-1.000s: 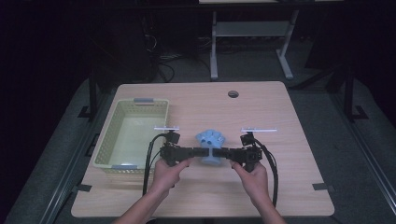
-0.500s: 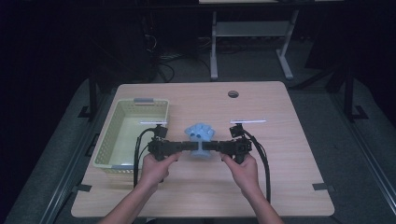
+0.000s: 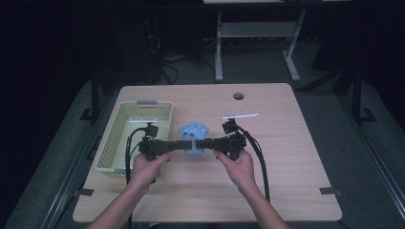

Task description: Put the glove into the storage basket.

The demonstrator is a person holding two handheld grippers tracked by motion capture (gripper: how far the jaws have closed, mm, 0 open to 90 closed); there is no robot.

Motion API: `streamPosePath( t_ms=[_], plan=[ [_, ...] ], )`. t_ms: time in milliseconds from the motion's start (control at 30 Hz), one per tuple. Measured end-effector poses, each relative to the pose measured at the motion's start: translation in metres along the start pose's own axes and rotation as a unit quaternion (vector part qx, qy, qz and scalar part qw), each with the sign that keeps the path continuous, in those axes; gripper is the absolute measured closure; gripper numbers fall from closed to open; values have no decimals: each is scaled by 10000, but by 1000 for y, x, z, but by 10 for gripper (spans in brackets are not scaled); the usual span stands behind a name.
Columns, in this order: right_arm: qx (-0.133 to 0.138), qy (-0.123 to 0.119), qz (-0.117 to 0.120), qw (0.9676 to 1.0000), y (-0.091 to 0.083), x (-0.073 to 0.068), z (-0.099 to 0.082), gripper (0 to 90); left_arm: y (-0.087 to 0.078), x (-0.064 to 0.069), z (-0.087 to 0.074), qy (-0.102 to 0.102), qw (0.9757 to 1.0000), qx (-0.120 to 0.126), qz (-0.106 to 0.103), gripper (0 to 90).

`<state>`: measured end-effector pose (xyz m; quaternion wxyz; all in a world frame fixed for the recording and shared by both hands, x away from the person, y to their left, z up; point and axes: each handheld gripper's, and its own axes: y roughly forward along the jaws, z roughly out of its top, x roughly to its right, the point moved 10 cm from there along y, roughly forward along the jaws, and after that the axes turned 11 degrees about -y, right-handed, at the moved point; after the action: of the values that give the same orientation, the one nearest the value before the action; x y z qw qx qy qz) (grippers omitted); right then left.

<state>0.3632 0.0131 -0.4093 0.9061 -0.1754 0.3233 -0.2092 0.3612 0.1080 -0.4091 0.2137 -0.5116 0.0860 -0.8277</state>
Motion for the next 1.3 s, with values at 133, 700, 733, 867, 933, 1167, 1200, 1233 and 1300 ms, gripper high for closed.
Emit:
streamPosePath(
  t_ms=[133, 700, 733, 867, 933, 1167, 1200, 1233, 1300],
  plan=[
    [-28, -25, 51, 10000, 5, -3, 3, 728, -7, -1, 2, 20, 10000, 6, 16, 695],
    [-160, -226, 282, 9992, 33, -22, 24, 729, -41, -10, 12, -47, 9999, 109, -56, 695],
    [-170, -236, 294, 9991, 34, -23, 25, 729, -45, -11, 13, -63, 9999, 128, -67, 696],
    [-188, -221, 397, 9988, 41, -27, 28, 729, -52, -14, 15, -115, 9998, 149, -58, 697],
    [-218, -222, 424, 9986, 45, -28, 29, 729, -56, -17, 15, -119, 9998, 159, -52, 697],
    [-205, -202, 511, 9983, 59, -33, 36, 730, -70, -25, 21, -107, 9997, 231, -8, 698],
    [-210, -215, 549, 9980, 64, -35, 39, 729, -75, -27, 22, -118, 9996, 237, 26, 698],
    [-228, -184, 573, 9979, 67, -37, 40, 729, -78, -28, 23, -143, 9996, 249, 34, 698],
    [-233, -183, 601, 9978, 73, -39, 43, 729, -84, -31, 25, -172, 9995, 265, 22, 699]
  ],
)
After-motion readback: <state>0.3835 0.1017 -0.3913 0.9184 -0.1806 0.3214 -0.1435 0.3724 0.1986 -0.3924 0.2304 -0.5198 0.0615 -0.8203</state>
